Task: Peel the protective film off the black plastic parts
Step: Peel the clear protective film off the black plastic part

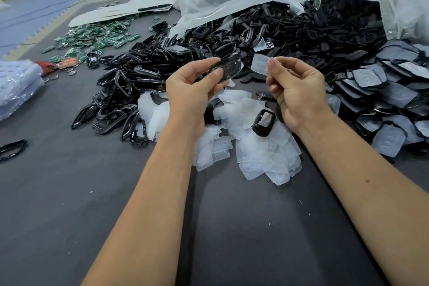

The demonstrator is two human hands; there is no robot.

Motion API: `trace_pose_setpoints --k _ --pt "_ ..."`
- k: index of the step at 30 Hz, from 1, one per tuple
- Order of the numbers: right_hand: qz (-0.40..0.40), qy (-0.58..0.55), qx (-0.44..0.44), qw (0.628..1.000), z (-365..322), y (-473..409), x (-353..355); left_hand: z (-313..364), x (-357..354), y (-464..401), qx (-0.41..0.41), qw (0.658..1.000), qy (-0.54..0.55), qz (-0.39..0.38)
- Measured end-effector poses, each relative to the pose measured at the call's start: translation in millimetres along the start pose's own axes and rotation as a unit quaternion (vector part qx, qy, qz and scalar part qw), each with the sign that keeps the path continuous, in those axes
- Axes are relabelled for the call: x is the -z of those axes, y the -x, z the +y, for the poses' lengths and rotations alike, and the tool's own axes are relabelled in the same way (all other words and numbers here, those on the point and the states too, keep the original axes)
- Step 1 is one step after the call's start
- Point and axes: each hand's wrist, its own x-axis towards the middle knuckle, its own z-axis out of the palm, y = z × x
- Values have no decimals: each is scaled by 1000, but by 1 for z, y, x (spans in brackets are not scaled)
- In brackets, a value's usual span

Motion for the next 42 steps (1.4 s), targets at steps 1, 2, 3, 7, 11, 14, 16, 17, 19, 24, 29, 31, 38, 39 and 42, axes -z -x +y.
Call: trace_pose_setpoints --k 1,2,3,7,11,14,16,17,19,24,29,31,38,39,42 --pt "-4 -10 -4 1000 -1 0 0 -2 -2 0 -13 1000 -26 6" --pt "-5 -15 -8 1000 -1 -1 0 -5 -3 0 -29 998 -54 18" --pt "-5 -14 -9 1000 -2 -1 1 -7 -3 -1 -45 995 -84 29" --pt "-30 53 17 998 -2 2 1 -16 -7 -2 -89 983 -160 33" --pt "-70 126 55 988 0 6 -2 -18 -12 0 -85 982 -167 8" --pt "-92 182 96 974 2 7 -3 -17 -14 2 -72 985 -159 -12" --pt "-92 224 123 962 5 7 -4 -16 -14 3 -57 987 -147 -22" --pt "-86 239 131 958 6 7 -4 -16 -15 3 -49 989 -139 -26" --pt "-67 268 143 950 8 5 -4 -15 -15 4 -35 992 -120 -29" --pt "-36 347 183 919 10 3 -3 -12 -16 6 -9 995 -96 -24" --pt "-26 358 201 912 9 4 -5 -11 -17 6 -4 995 -95 -27" --pt "-25 358 206 910 8 6 -6 -11 -17 6 -3 995 -96 -32" --pt "-16 367 210 906 7 7 -8 -15 -14 6 -38 990 -129 -49" --pt "-14 369 211 905 7 7 -8 -15 -15 6 -41 989 -130 -49" --pt "-5 369 209 906 7 8 -9 -14 -15 6 -43 989 -133 -49"
